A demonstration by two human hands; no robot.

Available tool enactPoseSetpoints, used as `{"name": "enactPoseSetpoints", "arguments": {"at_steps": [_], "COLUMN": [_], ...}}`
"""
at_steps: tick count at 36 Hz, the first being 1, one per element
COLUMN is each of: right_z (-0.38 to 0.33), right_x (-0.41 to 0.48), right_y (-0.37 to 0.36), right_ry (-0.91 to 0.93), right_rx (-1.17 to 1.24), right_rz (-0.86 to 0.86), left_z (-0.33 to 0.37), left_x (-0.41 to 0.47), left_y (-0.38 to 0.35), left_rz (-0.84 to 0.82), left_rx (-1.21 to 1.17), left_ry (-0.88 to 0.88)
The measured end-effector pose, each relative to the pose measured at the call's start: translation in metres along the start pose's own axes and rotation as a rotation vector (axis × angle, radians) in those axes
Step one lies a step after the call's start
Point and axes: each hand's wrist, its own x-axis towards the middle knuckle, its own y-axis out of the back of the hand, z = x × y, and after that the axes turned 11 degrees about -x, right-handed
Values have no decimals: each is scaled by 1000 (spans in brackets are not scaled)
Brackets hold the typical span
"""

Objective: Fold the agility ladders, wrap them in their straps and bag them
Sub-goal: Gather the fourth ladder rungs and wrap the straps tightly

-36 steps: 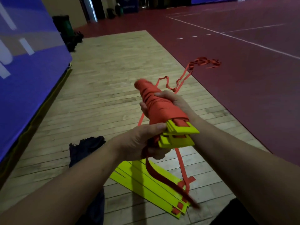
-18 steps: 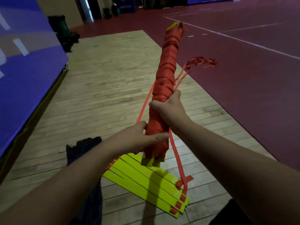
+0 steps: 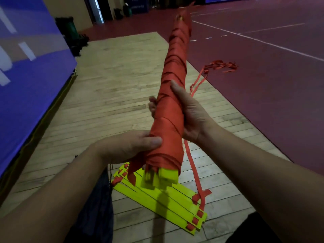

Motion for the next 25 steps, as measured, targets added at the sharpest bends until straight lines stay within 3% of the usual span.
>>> {"name": "enactPoseSetpoints", "arguments": {"at_steps": [2, 9, 14, 17, 21, 25], "right_z": [-2, 0, -2, 0, 8, 9], "right_x": [1, -1, 2, -1, 7, 16], "right_y": [-1, 8, 20, 27, 22, 26], "right_ry": [17, 58, 167, 243, 463, 546], "right_rx": [-72, -365, -724, -945, -1170, -1202], "right_rz": [56, 238, 391, 413, 535, 638], "left_z": [1, 4, 0, -1, -2, -1], "left_x": [-3, -7, -1, 3, 18, 28], "left_y": [9, 26, 31, 27, 16, 9], "left_rz": [-1, -142, -67, 82, 465, 572], "left_rx": [-39, 219, 275, 340, 407, 478], "left_ry": [4, 167, 226, 134, -149, -211]}}
